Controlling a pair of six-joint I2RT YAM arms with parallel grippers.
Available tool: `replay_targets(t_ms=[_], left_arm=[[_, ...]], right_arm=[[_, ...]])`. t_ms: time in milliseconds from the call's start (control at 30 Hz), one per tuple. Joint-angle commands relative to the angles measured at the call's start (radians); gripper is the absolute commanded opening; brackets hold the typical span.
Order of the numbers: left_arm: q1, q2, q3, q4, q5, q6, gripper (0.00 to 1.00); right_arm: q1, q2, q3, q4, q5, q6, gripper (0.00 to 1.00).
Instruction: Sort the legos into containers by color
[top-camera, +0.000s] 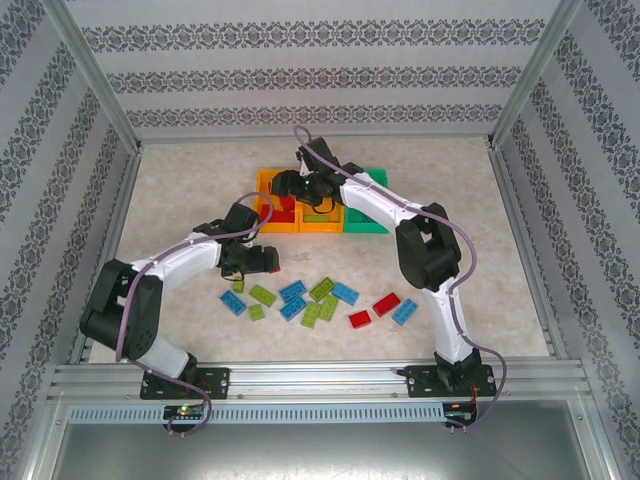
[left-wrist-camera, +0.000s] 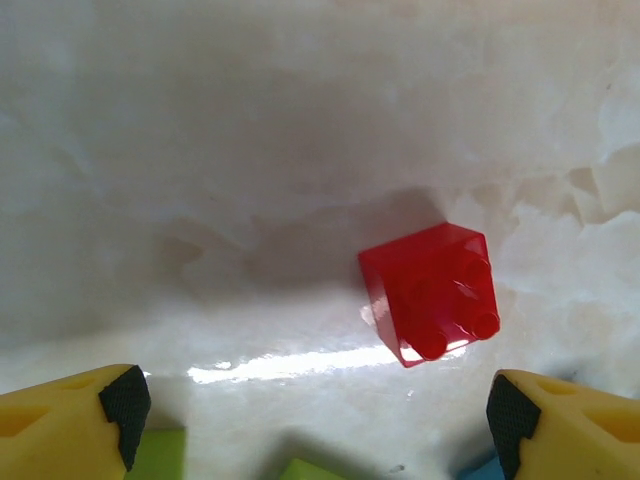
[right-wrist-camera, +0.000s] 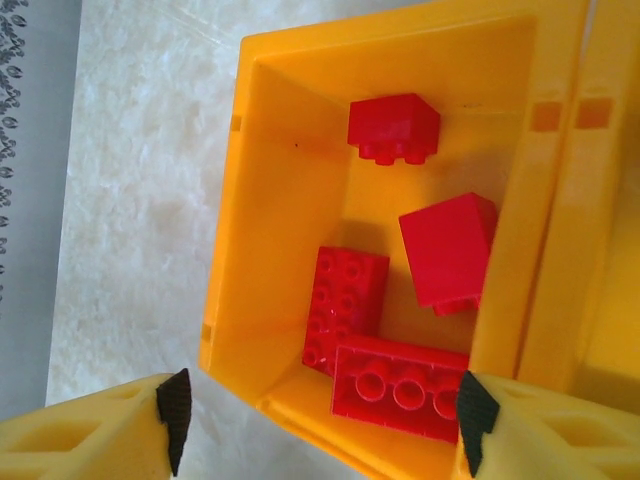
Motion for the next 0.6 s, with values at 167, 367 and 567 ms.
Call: replay_targets(t_ms=[167, 367, 567], left_arm=[[-0.060, 0.059, 0.082, -0.042, 0.010, -0.110, 0.88], [-0.081, 0.128, 0.125, -0.051, 0.024, -0.132, 0.86], [-0.092, 0.175, 0.156, -0.057, 0.019, -0.144, 0.79]], right_arm=[[-0.028, -0.222, -0.210, 0.062, 0.080, -0.056, 0.79], [-0.096, -0.342, -0.403, 0.104, 0.107, -0.048, 0.80], [-0.170, -0.466, -0.565, 0.095, 0.155, -0.076, 0.80]])
